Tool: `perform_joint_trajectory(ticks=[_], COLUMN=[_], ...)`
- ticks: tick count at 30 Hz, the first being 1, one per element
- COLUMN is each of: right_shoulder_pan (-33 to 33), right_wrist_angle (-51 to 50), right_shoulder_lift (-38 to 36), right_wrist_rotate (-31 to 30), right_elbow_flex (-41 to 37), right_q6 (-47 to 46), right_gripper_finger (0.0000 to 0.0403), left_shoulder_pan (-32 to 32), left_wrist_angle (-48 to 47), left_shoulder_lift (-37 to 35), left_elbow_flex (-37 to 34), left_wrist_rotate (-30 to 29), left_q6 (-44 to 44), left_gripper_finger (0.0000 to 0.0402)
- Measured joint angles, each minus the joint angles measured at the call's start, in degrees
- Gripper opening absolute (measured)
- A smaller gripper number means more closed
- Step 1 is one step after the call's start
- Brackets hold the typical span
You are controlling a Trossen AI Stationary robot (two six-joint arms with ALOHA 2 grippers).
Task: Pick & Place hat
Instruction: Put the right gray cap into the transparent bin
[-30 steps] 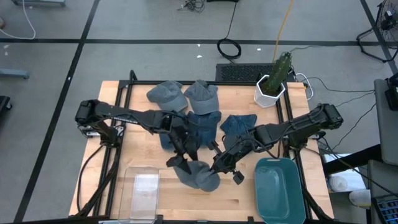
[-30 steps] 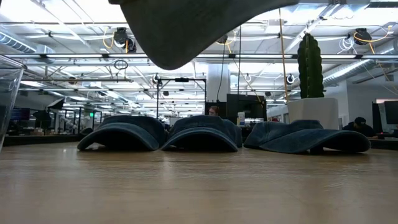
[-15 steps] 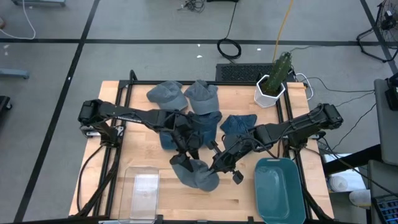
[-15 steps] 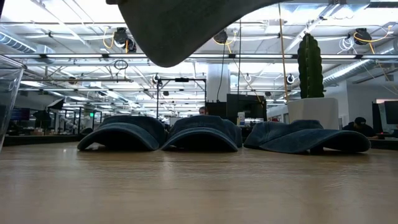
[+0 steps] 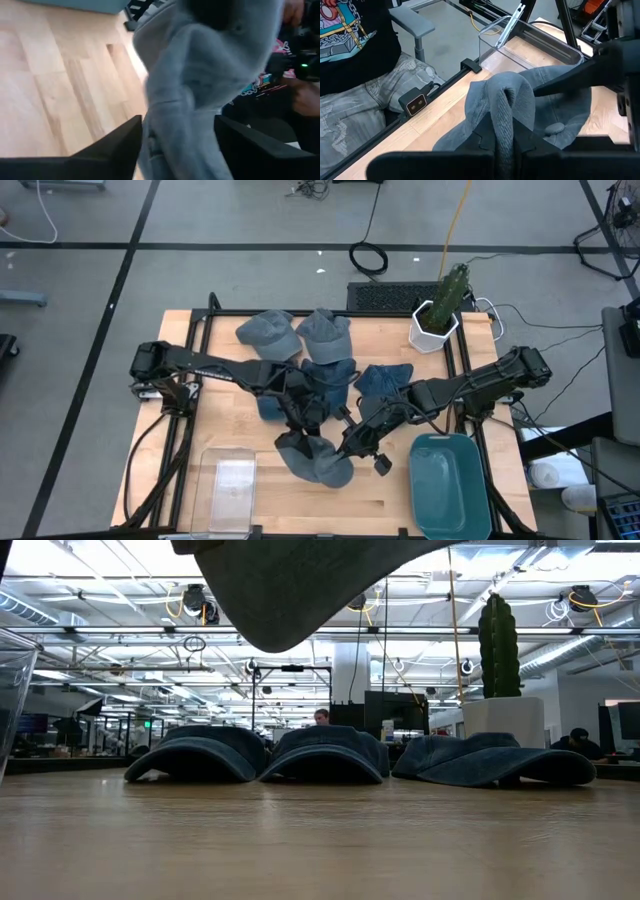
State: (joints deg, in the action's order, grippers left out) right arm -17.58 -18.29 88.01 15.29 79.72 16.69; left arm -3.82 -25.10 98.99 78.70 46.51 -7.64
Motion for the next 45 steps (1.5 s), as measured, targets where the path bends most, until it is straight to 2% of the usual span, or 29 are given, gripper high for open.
perform_joint_trajectory(ticks=[3,6,8,14,17,19,22,26,30,35,39,42,45], right_shoulder_pan=[0.00,0.00,0.00,-0.02,0.04,0.09,-0.01,0.37,0.48,1.24,1.83,1.98,2.16], right_wrist_angle=[0.00,-0.26,-0.95,-3.58,-2.53,-0.65,0.54,3.03,3.59,-0.06,-5.59,-8.39,-10.05], right_shoulder_lift=[0.00,0.00,0.00,0.00,0.00,0.02,-0.03,0.00,0.00,-1.11,-2.62,-3.25,-4.33], right_wrist_rotate=[0.01,0.02,0.05,-0.57,-1.26,-2.06,-3.02,-3.88,-9.29,-22.54,-28.49,-28.75,-28.81], right_elbow_flex=[0.00,0.00,0.00,0.02,0.04,0.06,0.04,0.04,0.04,0.02,0.03,0.02,0.00], right_q6=[-0.13,-1.01,-1.48,-3.91,-5.64,-7.32,-8.69,-10.09,-10.91,-11.15,-13.12,-15.64,-16.76], right_gripper_finger=[0.0000,0.0000,0.0000,0.0000,0.0004,0.0014,0.0045,0.0116,0.0203,0.0285,0.0308,0.0309,0.0304], left_shoulder_pan=[-0.44,-0.56,-0.54,-2.66,-4.77,-5.89,-6.59,-6.55,-6.10,-5.38,-6.70,-9.22,-13.71], left_wrist_angle=[1.70,2.94,1.92,-10.17,-18.87,-21.40,-21.97,-21.70,-23.79,-32.81,-38.16,-43.39,-43.27], left_shoulder_lift=[2.50,4.06,3.79,-1.14,-4.54,-6.43,-9.27,-10.33,-10.35,-11.69,-14.97,-18.37,-22.09], left_elbow_flex=[0.02,0.17,1.02,3.80,4.78,5.14,5.15,5.20,5.20,5.13,5.13,5.09,4.57], left_wrist_rotate=[0.18,1.25,2.98,-0.53,-4.06,-6.83,-7.47,-8.27,-11.27,-18.77,-24.36,-28.75,-35.52], left_q6=[-0.32,0.32,1.18,8.50,17.33,20.71,20.46,21.05,20.83,18.58,14.64,11.21,6.30], left_gripper_finger=[0.0155,0.0054,0.0017,0.0006,0.0005,0.0004,0.0003,0.0003,0.0002,0.0001,0.0001,0.0001,0.0001])
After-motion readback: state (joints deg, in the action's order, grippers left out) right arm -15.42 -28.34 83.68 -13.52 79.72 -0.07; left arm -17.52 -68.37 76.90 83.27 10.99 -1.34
